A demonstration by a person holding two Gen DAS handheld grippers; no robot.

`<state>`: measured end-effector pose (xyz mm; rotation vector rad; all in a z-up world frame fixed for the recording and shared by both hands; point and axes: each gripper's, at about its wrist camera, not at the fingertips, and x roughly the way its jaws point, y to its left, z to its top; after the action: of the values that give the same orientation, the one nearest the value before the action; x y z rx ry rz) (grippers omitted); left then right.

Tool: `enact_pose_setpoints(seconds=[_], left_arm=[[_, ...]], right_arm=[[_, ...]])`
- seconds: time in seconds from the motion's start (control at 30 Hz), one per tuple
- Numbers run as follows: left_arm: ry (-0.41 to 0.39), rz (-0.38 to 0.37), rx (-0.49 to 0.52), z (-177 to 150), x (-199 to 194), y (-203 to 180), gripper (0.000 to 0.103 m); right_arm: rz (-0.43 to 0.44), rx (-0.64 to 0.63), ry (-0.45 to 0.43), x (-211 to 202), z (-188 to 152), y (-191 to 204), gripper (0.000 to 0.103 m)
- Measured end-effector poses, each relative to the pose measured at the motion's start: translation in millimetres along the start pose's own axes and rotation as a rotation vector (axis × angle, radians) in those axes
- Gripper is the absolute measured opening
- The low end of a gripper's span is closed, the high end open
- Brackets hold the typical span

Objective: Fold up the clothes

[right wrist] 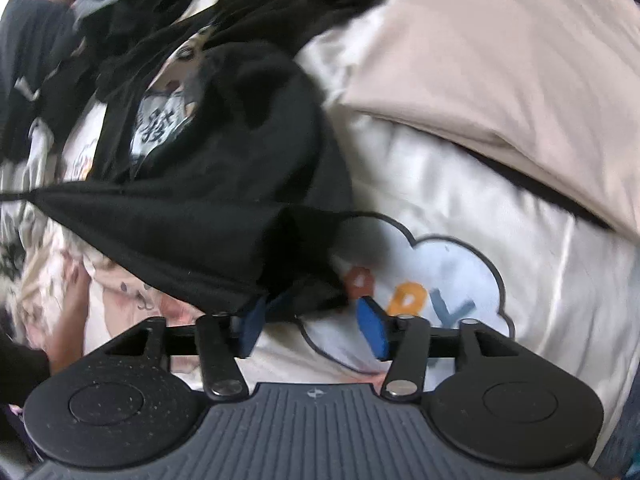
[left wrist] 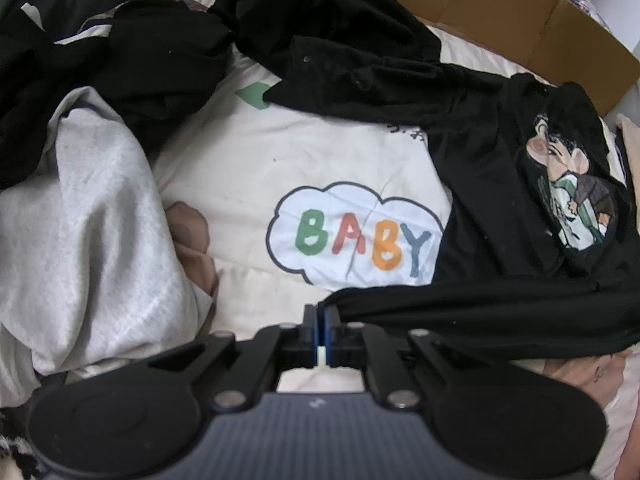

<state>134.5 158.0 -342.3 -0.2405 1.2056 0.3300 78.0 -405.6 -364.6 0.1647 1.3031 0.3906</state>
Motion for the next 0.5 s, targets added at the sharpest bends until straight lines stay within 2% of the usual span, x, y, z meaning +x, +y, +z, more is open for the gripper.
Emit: enact_pose_setpoints(seconds=[0.17,0.2,0.23,0.27,0.3,0.33,0.37,0.5], left_arm=[[0.007,0.001,-0.005,-5,-1,2,0.003],[0.007,0.001,-0.006,-5,-1,3,0.003],[0.007,0.001,-0.007,-6,-2,3,0.003],[0.007,0.000,-0.008,-7,-3,4,0.003],[0.007,0.000,-0.008,-8,-4,4,0.003],[0.008,-0.001,-0.008,-8,-5,5,0.003],[0.009,-0.003,-0.009,-9,-6,5,0.003],[0.020,-0.007,0.004,-11,-8,5,0.003]], right_arm=[[-0.007,-0.057,-0.017,14,5,10,0.061],[-0.005,-0.064,-0.012,17,6,11,0.055],[-0.001,-0.066,-0.004,20,6,11,0.045],[0.003,-0.066,0.005,21,6,11,0.024],[0.000,-0.067,0.013,22,4,12,0.011],[0.003,-0.065,0.016,20,3,13,0.011],[0.009,-0.061,0.017,16,2,13,0.005],[0.031,-0.007,0.028,-4,-5,14,0.001]])
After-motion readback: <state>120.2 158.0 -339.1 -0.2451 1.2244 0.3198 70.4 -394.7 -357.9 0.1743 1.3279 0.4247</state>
